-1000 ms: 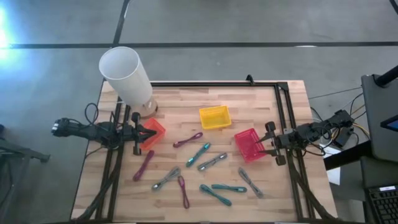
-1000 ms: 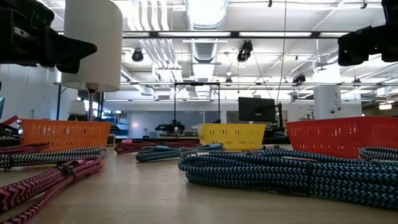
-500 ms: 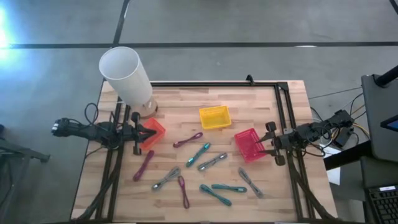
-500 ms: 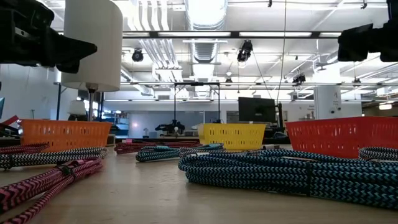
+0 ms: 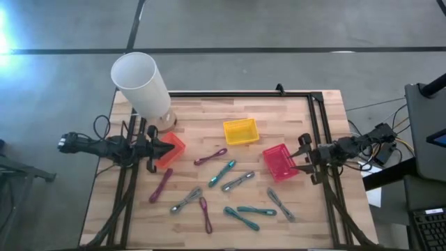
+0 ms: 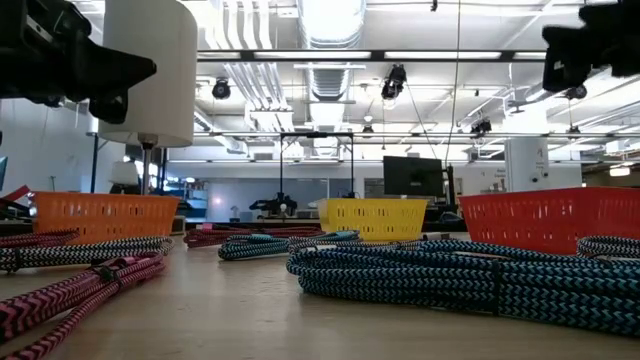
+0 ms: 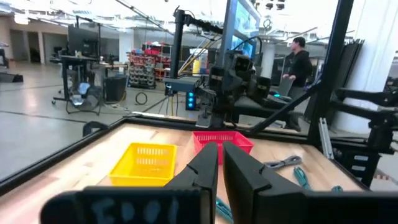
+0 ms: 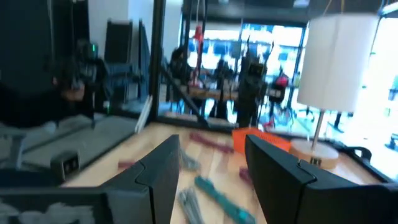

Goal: Pick & Place USB Port
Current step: Put the left pink patterned charger cable into the orange bin

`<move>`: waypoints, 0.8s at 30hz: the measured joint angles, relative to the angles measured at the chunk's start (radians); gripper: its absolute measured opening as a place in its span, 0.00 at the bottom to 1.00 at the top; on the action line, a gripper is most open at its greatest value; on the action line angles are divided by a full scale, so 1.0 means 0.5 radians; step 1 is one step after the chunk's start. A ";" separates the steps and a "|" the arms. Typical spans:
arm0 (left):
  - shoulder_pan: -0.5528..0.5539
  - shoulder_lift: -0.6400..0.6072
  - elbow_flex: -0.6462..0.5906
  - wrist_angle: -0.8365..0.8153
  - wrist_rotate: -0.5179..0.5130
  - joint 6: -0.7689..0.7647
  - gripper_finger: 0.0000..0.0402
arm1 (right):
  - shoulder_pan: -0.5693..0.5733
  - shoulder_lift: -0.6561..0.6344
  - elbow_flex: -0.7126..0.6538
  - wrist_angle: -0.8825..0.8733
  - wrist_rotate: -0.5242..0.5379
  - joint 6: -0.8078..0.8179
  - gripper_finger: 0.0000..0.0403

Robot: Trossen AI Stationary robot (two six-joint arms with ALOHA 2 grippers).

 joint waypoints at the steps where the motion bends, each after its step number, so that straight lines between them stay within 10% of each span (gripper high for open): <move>1: 0.000 0.000 0.000 0.000 0.000 -0.030 0.08 | 0.000 0.000 0.000 0.048 0.000 -0.007 0.44; 13: 0.000 0.089 0.224 -0.075 -0.017 -0.065 0.28 | 0.000 -0.001 0.001 0.543 0.014 -0.749 0.44; 24: -0.001 0.696 0.805 -0.813 -0.311 -0.468 0.40 | 0.000 0.051 0.012 0.521 0.320 -0.543 0.44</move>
